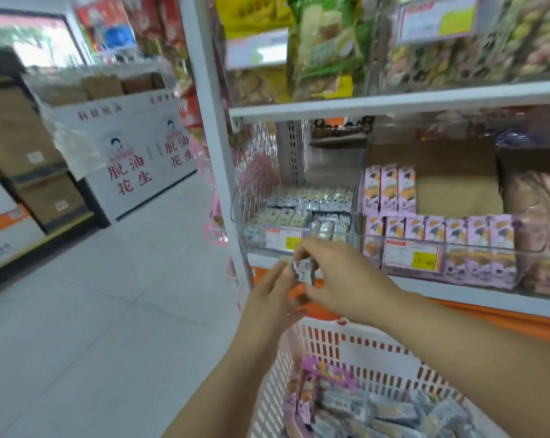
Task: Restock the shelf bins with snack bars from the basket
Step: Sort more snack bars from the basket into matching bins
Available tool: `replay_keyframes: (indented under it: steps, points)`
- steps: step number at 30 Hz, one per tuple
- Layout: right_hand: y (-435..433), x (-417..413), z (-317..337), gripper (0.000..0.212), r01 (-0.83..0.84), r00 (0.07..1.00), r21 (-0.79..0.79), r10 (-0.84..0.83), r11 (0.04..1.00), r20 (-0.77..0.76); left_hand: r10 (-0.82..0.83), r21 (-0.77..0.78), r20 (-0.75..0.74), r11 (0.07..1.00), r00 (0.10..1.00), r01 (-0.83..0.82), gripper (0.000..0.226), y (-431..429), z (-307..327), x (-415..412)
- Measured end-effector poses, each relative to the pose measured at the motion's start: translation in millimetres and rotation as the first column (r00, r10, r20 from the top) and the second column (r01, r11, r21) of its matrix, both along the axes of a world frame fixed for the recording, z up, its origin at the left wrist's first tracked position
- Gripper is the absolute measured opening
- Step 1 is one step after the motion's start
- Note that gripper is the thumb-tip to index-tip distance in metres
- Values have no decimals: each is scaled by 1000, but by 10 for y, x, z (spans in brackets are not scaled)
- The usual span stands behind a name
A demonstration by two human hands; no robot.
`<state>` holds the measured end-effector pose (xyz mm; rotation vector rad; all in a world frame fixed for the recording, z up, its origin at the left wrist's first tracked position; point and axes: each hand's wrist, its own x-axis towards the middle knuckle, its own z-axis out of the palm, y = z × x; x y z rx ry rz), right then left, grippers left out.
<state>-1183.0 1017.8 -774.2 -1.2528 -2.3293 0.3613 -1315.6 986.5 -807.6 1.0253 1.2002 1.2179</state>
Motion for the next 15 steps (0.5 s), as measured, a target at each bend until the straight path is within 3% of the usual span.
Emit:
replay_keyframes:
  steps: [3, 6, 10, 12, 15]
  points:
    - [107, -108, -27, 40, 12, 992, 25, -8, 1000, -124, 38, 99, 5, 994, 999, -39, 31, 221, 178, 16]
    - [229, -100, -10, 55, 12, 980, 32, -5, 999, -199, 72, 205, -118, 978, 990, -46, 27, 460, 330, -7]
    - [442, 112, 12, 50, 100, 963, 48, -85, 994, -254, 55, 286, -350, 957, 935, 51, 19, 787, 445, 50]
    - [594, 258, -16, 47, 251, 949, 119, -221, 960, -224, 80, 326, -501, 940, 862, 102, 18, 950, 448, 108]
    - [728, 434, -67, 51, 353, 935, 96, -349, 931, -59, 176, 343, -736, 929, 653, 136, 24, 1210, 414, 170]
